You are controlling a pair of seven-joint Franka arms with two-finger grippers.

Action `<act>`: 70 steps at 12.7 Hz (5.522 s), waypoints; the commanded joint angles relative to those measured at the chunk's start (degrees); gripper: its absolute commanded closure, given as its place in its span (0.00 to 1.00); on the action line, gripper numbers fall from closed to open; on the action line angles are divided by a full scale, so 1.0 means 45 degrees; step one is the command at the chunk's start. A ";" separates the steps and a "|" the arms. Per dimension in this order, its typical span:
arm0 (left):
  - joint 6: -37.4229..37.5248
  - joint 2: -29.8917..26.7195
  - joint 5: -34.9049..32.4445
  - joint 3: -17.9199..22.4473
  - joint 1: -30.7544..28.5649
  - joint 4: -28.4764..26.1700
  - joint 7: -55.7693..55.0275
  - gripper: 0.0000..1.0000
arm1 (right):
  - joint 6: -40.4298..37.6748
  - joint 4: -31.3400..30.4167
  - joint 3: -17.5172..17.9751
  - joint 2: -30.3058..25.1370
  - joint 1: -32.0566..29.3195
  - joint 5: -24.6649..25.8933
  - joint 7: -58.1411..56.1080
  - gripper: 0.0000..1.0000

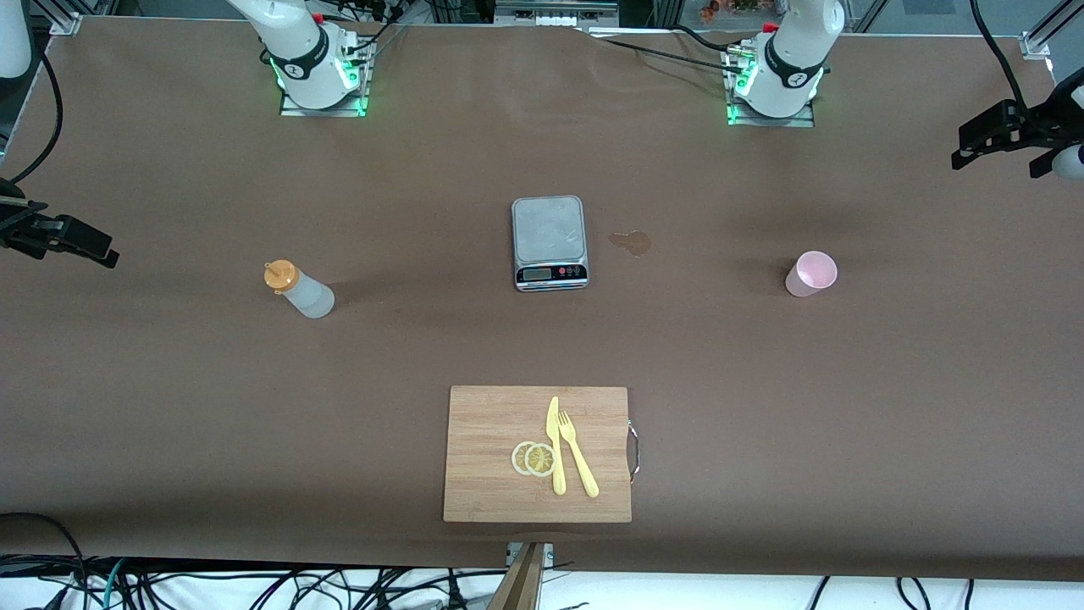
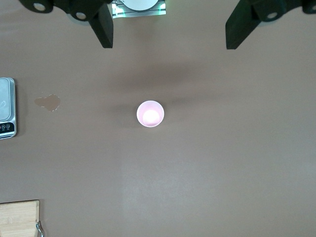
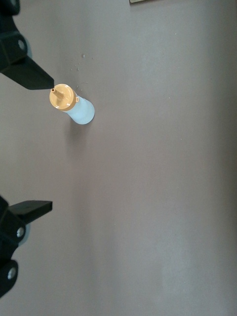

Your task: Add sauce to pink cup with both arms

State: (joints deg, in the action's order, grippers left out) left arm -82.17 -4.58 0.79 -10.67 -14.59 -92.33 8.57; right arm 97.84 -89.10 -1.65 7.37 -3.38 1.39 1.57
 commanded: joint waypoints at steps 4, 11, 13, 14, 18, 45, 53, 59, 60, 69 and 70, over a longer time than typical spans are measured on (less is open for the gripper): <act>0.0252 0.0099 0.0175 -0.0032 -0.0038 0.0400 0.0264 0.00 | -0.0005 0.0229 0.0073 0.0102 -0.0128 0.0121 -0.0154 0.01; 0.0252 0.0099 0.0175 -0.0013 -0.0038 0.0400 0.0284 0.00 | -0.0005 0.0229 0.0093 0.0102 -0.0088 0.0121 -0.0135 0.01; 0.0252 0.0099 0.0175 -0.0013 -0.0038 0.0400 0.0284 0.00 | -0.0005 0.0229 0.0093 0.0102 -0.0088 0.0121 -0.0135 0.01; 0.0252 0.0099 0.0175 -0.0013 -0.0038 0.0381 0.0284 0.00 | -0.0005 0.0229 0.0093 0.0102 -0.0088 0.0121 -0.0135 0.01; 0.0233 0.0119 0.0175 0.0007 -0.0058 0.0380 0.0304 0.00 | 0.0015 0.0229 0.0093 0.0102 -0.0108 0.0121 -0.0135 0.01; 0.0232 0.0197 0.0195 -0.0130 0.0079 0.0654 0.0167 0.00 | 0.0171 0.0229 0.0093 0.0102 -0.0127 0.0101 -0.0154 0.01; 0.0174 0.0587 0.0156 -0.0032 -0.0116 0.0654 0.0167 0.00 | 0.0171 0.0229 0.0093 0.0102 -0.0127 0.0101 -0.0154 0.01; 0.0193 0.0529 0.0059 0.0162 0.0214 0.0595 0.0147 0.00 | 0.0190 0.0229 0.0093 0.0199 -0.0127 0.0082 -0.0154 0.01; 0.0193 0.0548 0.0020 0.0647 0.0757 0.0595 0.0147 0.00 | 0.0190 0.0229 0.0093 0.0199 -0.0127 0.0082 -0.0154 0.01; 0.0057 0.1856 -0.0508 0.2702 0.2599 0.0537 0.0206 0.00 | 0.0288 0.0229 0.0074 0.0219 -0.0127 0.0004 -0.0154 0.01; -0.0233 0.2089 -0.0585 0.2702 0.2599 0.0363 0.0187 0.00 | 0.0288 0.0229 0.0074 0.0219 -0.0147 0.0004 -0.0154 0.01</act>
State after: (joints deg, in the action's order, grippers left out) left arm -82.45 3.45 -0.22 0.77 -3.65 -91.33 8.78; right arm 99.22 -89.05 -1.59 7.98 -3.54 1.43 1.53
